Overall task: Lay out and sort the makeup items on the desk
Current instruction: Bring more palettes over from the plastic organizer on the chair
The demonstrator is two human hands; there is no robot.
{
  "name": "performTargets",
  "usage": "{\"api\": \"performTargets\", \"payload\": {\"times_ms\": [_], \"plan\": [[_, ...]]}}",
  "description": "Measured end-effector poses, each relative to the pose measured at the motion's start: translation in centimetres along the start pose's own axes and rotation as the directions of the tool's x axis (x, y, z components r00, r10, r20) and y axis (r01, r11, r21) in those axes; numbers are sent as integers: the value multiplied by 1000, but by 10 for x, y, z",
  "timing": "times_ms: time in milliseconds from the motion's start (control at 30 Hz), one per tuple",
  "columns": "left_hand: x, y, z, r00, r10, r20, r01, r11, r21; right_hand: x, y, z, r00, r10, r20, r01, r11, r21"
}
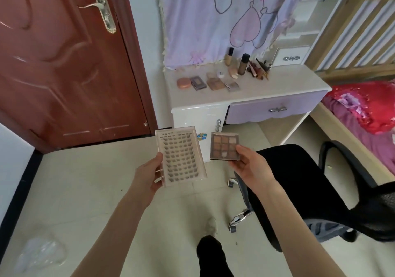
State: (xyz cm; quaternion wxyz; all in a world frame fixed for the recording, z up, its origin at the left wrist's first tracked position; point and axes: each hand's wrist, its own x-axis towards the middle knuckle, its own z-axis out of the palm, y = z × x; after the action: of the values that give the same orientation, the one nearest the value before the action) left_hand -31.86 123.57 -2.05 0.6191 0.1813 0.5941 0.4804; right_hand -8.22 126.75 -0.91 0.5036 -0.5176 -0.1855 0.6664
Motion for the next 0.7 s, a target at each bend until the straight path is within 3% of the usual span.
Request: {"api": "performTargets", "payload": {"times_ms": [367, 700], "plan": [[158, 73, 108, 997, 4, -74, -4, 1000, 1, 197, -101, 13, 997, 63, -34, -65, 997, -41], [259, 113, 135, 987, -24, -160, 20, 999, -25, 342, -100, 32, 967, 221, -127, -241, 955, -174]]}}
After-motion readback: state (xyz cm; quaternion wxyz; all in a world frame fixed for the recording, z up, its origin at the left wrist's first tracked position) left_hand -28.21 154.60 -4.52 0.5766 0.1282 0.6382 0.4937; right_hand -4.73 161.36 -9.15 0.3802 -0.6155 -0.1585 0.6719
